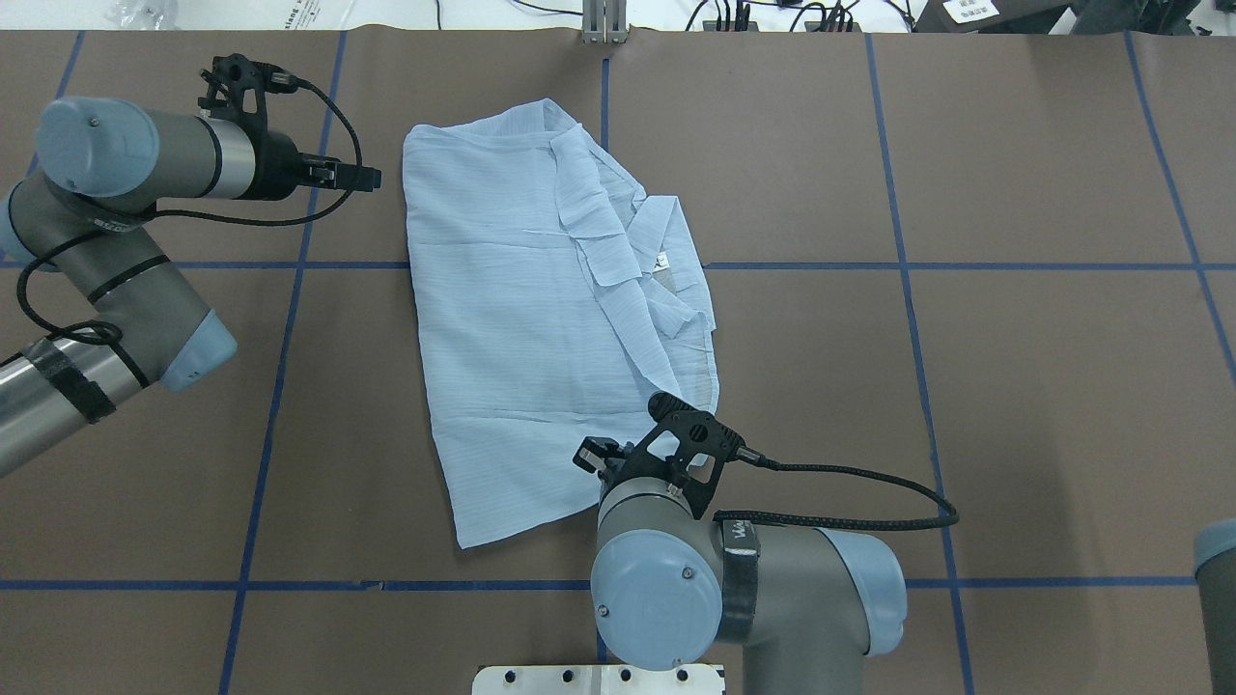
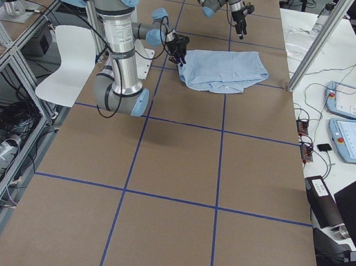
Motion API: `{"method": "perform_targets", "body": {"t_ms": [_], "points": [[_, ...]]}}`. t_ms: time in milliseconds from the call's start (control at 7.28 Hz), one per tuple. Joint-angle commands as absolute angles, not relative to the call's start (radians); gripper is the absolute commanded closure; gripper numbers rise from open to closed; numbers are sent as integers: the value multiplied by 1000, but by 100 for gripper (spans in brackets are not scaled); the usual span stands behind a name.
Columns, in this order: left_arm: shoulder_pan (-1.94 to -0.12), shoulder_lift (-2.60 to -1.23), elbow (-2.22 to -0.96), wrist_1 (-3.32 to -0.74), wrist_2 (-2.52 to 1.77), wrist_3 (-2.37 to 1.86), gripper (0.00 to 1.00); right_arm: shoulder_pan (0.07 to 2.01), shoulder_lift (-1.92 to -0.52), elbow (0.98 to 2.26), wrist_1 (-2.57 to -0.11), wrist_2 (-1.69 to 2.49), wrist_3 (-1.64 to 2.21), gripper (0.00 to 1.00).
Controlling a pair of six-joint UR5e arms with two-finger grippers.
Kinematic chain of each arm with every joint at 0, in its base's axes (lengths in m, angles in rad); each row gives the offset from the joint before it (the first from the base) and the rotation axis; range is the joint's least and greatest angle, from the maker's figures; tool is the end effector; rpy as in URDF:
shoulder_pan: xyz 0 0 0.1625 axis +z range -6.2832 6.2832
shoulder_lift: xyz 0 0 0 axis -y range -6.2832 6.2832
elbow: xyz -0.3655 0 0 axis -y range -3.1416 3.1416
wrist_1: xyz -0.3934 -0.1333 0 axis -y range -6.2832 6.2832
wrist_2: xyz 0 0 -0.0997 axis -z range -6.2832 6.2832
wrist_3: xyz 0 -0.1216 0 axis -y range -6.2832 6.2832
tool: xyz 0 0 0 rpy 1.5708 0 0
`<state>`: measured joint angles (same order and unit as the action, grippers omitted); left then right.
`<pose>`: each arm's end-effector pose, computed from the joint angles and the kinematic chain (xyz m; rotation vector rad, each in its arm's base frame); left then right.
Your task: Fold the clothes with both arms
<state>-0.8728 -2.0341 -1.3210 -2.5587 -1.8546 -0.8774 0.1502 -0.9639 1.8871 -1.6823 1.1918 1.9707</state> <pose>0.3691 -0.5945 0.3553 0.6644 1.0195 0.0138 -0.5630 -0.2655 0.1544 0.2602 -0.8563 0.6674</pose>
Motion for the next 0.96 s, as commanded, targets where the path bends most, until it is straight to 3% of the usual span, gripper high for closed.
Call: {"method": "perform_targets", "body": {"t_ms": [0, 137, 412, 825], "points": [[-873, -2034, -1319, -2557, -1855, -877, 0, 195, -1021, 2024, -1762, 1254, 1767, 0], [-873, -2034, -1319, -2557, -1855, -877, 0, 222, -1026, 2049, -1804, 1284, 1681, 0], [-873, -2034, -1319, -2559, -1855, -877, 0, 305, -967, 1969, -1798, 1285, 1461, 0], [-871, -2033, -1319, -2559, -1855, -877, 0, 366, -775, 1672, -1796, 1311, 1289, 0]]}}
